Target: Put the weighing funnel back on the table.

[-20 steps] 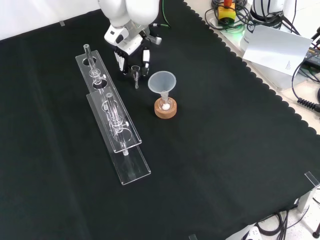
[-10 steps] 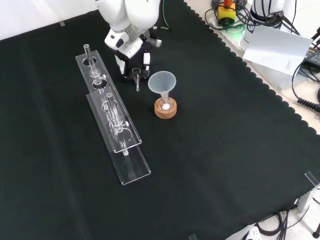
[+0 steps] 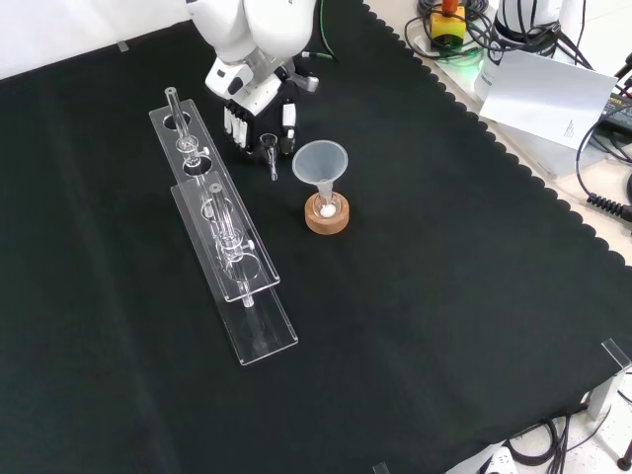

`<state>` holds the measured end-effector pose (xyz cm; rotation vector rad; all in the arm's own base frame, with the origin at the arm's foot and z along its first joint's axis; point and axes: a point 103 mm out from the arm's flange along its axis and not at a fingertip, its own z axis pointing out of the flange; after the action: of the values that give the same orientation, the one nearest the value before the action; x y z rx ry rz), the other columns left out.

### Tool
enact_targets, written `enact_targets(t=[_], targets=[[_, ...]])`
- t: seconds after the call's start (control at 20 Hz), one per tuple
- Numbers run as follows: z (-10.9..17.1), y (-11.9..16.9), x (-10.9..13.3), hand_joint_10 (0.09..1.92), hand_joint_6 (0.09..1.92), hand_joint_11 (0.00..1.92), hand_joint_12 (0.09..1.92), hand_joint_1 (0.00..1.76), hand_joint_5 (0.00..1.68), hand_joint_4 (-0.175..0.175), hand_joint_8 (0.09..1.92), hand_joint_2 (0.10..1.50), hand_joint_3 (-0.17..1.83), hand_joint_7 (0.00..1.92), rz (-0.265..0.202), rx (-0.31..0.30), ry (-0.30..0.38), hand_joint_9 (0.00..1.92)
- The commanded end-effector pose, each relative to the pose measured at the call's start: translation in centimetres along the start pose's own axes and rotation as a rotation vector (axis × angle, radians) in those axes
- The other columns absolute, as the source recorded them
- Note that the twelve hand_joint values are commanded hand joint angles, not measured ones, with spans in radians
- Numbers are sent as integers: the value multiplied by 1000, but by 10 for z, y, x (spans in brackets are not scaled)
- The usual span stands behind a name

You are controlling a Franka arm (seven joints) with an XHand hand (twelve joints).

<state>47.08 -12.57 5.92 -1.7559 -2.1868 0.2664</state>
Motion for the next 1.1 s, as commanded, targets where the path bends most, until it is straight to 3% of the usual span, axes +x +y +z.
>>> enact_targets(t=[0.05,0.85,1.1], targets=[[5,-2,-3,369,924,596,1169,1055,759,49,742,1086,-106,697,15,46,-11,908],[4,-8,-5,536,882,387,1279,999,632,24,722,1066,-175,514,35,80,-42,674],[-1,-12,-5,541,827,364,1284,989,502,-12,712,1048,-175,471,36,70,-41,648]])
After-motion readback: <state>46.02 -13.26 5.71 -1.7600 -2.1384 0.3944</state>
